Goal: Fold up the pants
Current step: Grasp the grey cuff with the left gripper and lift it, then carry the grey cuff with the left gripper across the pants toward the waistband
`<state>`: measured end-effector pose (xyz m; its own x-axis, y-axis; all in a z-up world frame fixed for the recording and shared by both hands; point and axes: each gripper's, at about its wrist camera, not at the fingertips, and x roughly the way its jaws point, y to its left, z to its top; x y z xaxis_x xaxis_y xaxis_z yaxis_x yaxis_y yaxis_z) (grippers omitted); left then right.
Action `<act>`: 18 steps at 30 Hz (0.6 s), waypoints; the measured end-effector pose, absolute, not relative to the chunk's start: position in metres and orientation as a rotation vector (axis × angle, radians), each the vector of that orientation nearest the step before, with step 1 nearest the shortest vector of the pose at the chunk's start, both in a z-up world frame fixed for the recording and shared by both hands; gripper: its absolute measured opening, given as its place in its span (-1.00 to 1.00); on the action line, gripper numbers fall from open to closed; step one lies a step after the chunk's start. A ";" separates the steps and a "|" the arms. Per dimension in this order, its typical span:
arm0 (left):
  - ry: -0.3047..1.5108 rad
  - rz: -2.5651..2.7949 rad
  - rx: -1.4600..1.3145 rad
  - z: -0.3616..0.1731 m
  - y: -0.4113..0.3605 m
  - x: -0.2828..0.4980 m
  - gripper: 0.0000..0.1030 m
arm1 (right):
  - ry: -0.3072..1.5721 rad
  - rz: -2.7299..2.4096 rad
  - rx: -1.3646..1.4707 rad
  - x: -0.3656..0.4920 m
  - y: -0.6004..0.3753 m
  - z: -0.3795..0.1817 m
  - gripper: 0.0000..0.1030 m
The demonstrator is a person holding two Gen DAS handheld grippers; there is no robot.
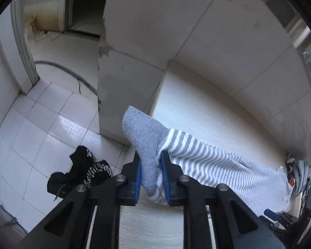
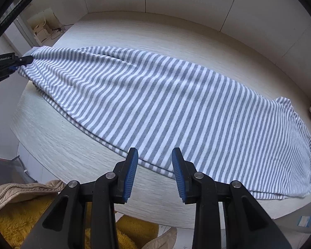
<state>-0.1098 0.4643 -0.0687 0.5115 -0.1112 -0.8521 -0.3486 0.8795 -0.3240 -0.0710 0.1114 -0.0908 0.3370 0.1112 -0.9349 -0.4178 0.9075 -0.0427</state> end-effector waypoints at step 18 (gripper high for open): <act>0.967 0.060 -0.382 -0.012 0.402 -0.104 -0.68 | 1.132 0.401 -0.300 -0.068 0.097 -0.075 -0.32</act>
